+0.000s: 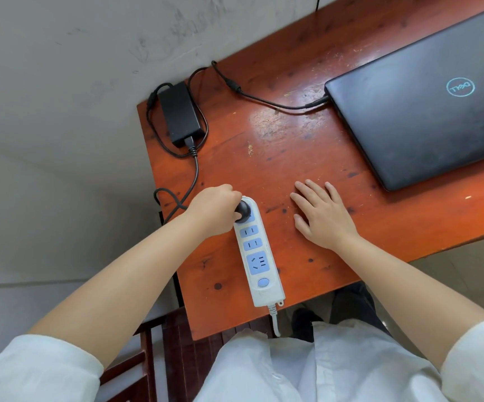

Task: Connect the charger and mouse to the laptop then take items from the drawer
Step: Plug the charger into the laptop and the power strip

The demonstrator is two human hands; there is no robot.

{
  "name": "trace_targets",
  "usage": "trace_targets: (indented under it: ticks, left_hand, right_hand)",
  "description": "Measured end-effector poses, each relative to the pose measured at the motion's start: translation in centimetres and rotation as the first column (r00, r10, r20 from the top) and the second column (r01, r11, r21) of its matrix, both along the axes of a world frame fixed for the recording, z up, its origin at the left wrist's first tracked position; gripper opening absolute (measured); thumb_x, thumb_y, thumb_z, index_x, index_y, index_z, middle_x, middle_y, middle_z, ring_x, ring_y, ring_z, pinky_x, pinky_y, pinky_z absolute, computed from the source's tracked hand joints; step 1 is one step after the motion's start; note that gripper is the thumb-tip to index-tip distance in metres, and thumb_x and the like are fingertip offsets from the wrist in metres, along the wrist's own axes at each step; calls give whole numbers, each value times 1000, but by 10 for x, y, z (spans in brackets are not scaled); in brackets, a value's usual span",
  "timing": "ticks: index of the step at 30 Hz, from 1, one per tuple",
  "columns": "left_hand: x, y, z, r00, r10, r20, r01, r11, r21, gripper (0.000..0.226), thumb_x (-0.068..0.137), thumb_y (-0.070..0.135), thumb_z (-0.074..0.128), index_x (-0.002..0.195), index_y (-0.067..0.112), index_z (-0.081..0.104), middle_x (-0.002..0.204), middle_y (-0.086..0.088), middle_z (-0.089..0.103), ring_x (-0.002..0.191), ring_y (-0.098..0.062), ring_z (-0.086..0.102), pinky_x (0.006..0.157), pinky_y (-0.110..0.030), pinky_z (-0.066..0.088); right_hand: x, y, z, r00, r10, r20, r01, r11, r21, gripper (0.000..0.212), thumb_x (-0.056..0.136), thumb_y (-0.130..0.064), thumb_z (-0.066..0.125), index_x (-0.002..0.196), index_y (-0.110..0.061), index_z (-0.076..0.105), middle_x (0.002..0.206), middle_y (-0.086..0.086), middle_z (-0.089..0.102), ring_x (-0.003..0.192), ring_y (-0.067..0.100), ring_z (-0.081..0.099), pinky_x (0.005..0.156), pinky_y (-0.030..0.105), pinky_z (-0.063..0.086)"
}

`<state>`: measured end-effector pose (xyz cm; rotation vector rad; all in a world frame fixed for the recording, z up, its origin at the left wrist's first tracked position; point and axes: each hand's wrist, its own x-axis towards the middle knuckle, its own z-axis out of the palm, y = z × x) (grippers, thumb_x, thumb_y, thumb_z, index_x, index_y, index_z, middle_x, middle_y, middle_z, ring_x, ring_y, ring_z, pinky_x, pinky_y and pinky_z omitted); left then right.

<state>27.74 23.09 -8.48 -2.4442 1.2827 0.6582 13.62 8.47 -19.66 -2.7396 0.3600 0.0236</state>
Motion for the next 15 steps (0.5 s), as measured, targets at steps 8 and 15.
trace_targets:
  ticks: [8,15]
  left_hand:
    - [-15,-1,-9,998,65,16,-64,997,-32,13,88,6,52,100,2,56,99,-16,52,87,-36,59,60,-33,38]
    - [-15,-6,-11,992,125,-8,-125,991,-54,12,88,6,52,98,1,57,97,-15,52,89,-34,57,63,-32,40]
  right_hand:
    - [0,0,0,1000,-3,15,3,1000,1,44,88,-24,52,130,-9,49,145,12,42,138,29,32,114,51,19]
    - [0,1,1,1000,-10,23,10,1000,-3,43,87,-22,54,128,-7,50,144,14,43,137,31,33,113,53,20]
